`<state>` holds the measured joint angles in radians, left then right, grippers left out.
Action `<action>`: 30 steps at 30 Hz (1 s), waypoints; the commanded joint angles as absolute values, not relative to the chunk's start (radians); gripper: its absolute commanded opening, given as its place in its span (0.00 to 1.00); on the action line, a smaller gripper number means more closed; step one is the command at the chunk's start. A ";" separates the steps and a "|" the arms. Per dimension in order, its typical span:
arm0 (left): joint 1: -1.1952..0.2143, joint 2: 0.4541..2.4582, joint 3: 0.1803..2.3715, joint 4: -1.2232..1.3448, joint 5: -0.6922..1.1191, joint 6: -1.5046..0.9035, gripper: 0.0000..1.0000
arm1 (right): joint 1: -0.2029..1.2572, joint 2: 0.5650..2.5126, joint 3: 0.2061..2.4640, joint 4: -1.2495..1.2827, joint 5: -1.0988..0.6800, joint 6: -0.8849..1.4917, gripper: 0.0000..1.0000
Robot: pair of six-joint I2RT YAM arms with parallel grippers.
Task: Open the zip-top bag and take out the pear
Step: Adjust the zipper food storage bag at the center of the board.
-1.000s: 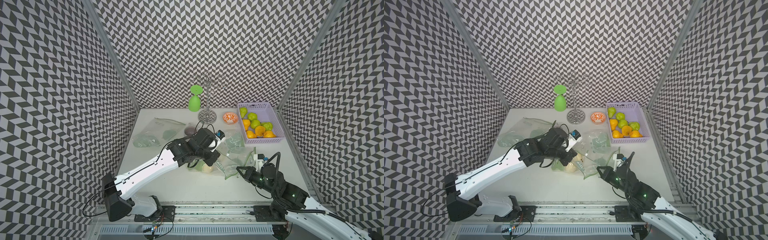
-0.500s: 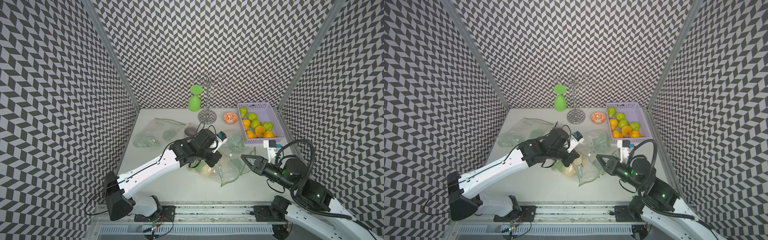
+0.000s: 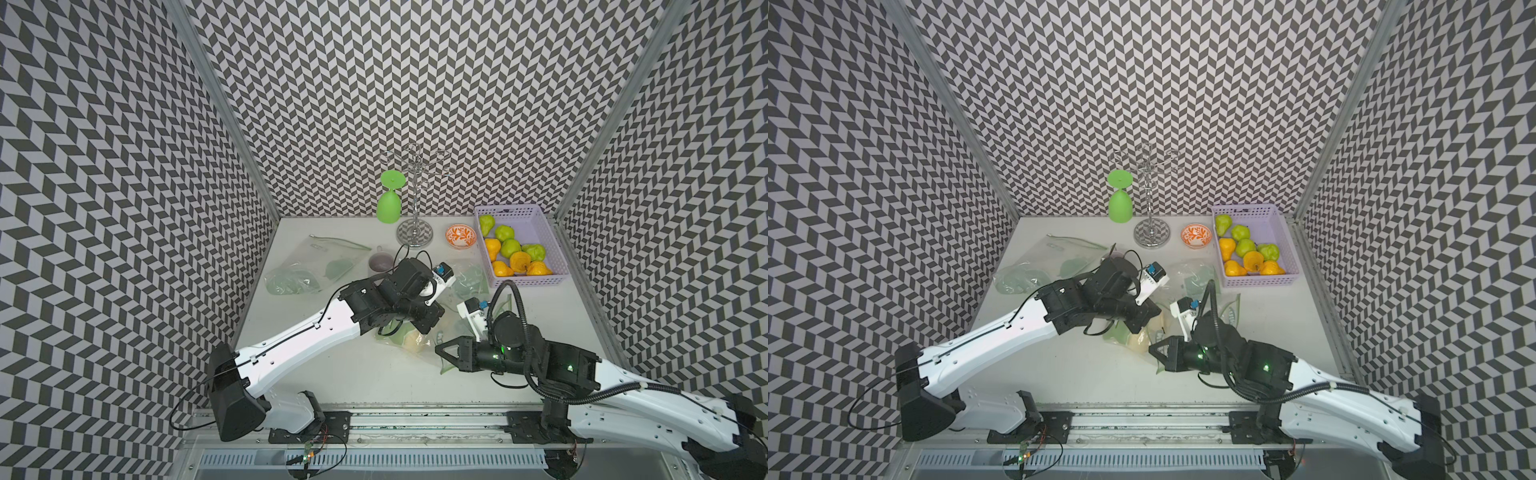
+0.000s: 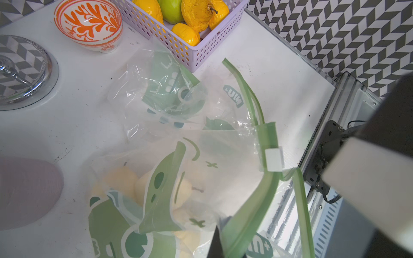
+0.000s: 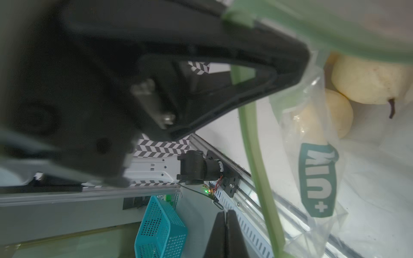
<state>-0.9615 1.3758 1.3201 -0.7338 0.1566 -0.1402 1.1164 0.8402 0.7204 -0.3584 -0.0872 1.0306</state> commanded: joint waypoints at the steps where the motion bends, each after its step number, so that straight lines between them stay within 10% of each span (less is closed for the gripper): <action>1: -0.964 1.342 1.312 -0.706 0.185 -0.150 0.00 | 1.119 0.848 0.702 -0.308 0.043 1.067 0.00; 18: -0.986 1.305 1.313 -0.672 0.280 -0.199 0.00 | 0.960 0.939 0.577 -0.051 0.111 1.047 0.00; 30: -1.020 1.378 1.369 -0.548 0.383 -0.216 0.00 | 0.799 1.185 0.516 0.091 -0.443 0.864 0.06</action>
